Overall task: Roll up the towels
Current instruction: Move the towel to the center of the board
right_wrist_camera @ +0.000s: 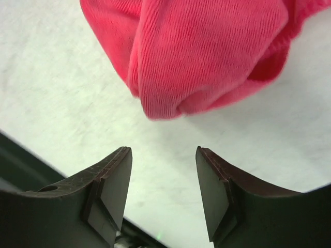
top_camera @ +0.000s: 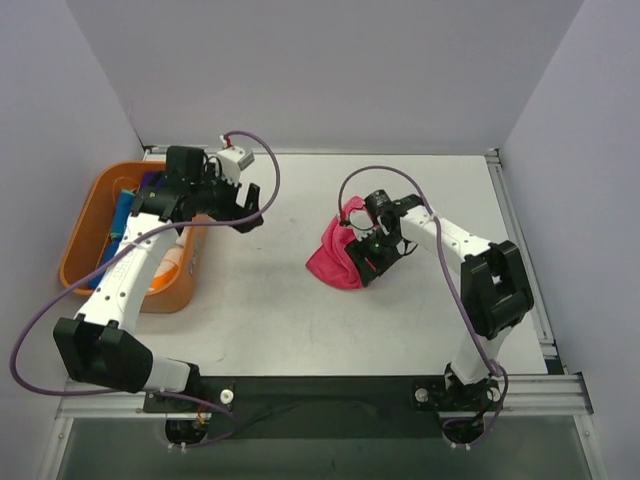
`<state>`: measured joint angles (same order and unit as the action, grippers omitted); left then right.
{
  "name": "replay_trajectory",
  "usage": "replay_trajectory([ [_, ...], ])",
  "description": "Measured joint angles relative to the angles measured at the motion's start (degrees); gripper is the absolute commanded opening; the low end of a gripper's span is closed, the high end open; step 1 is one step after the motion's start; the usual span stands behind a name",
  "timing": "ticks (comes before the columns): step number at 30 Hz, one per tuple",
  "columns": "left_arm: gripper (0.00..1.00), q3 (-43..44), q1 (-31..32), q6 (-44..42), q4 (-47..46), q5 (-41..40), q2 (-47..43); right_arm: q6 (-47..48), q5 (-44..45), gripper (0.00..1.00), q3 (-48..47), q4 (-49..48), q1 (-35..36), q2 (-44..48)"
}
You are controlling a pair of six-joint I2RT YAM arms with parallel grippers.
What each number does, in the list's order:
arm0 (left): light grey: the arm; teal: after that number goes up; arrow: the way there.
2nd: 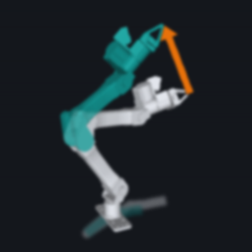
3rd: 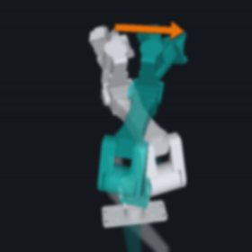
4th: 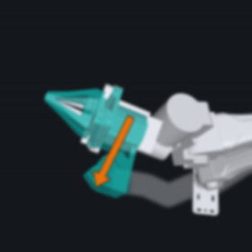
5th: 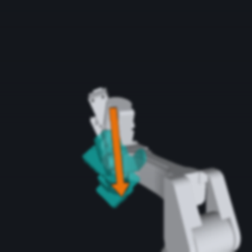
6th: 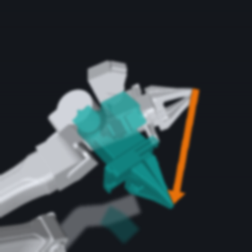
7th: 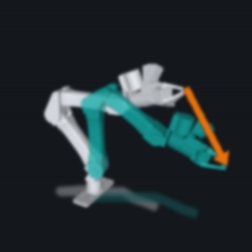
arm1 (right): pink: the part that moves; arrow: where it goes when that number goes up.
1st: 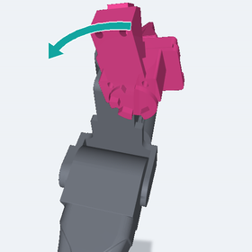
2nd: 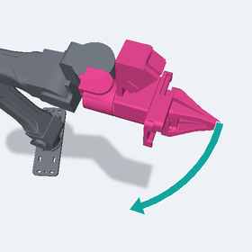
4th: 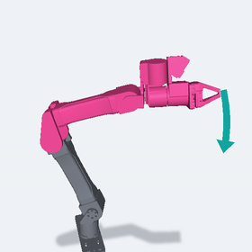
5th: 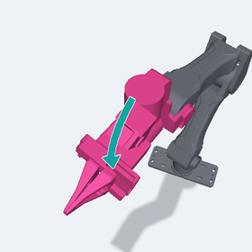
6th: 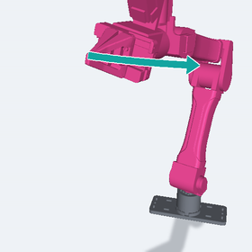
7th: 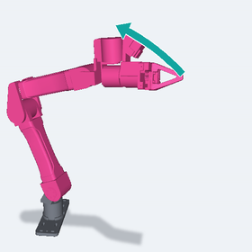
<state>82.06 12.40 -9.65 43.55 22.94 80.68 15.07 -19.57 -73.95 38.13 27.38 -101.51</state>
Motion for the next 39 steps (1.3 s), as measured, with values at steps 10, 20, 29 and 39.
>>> replay_trajectory([
  [10, 0.78, -12.9, 10.5, -4.7, -3.5, 4.8, 1.8, -1.6, -1.4, 0.47, -10.5, 2.2, -18.8, 2.4],
  [20, 0.79, -10.3, 20.7, -2.6, -9.8, 0.9, 19.1, -2.5, 4.4, 0.53, -32.8, -0.2, -21.0, -20.6],
  [29, 0.83, -7.0, 22.2, -1.5, -12.5, -4.5, 27.0, -4.4, 9.8, 0.55, -43.0, -1.4, -21.0, -32.6],
  [39, 0.46, -5.4, 22.9, -2.5, -14.1, -8.2, 31.5, -4.9, 11.5, 0.08, -43.6, -1.4, -21.9, -36.2],
])
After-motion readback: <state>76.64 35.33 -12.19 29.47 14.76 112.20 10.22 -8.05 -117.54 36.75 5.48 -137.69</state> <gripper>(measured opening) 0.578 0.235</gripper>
